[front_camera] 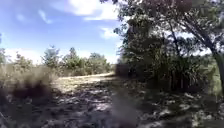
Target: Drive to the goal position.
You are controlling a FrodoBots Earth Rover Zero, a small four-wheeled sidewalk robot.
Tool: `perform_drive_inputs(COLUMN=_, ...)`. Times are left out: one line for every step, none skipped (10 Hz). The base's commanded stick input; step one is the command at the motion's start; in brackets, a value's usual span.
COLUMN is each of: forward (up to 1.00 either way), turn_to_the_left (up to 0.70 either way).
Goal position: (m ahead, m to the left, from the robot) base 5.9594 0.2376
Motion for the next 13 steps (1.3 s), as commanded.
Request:
perform_drive_inputs(forward=0.7, turn_to_the_left=0.0)
perform_drive_inputs(forward=0.7, turn_to_the_left=0.0)
perform_drive_inputs(forward=0.7, turn_to_the_left=0.0)
perform_drive_inputs(forward=0.7, turn_to_the_left=0.0)
perform_drive_inputs(forward=0.7, turn_to_the_left=0.0)
perform_drive_inputs(forward=0.7, turn_to_the_left=0.0)
perform_drive_inputs(forward=0.7, turn_to_the_left=0.0)
perform_drive_inputs(forward=0.7, turn_to_the_left=0.0)
perform_drive_inputs(forward=0.7, turn_to_the_left=0.0)
perform_drive_inputs(forward=0.7, turn_to_the_left=0.0)
perform_drive_inputs(forward=0.7, turn_to_the_left=0.0)
perform_drive_inputs(forward=0.7, turn_to_the_left=0.0)
perform_drive_inputs(forward=0.7, turn_to_the_left=0.0)
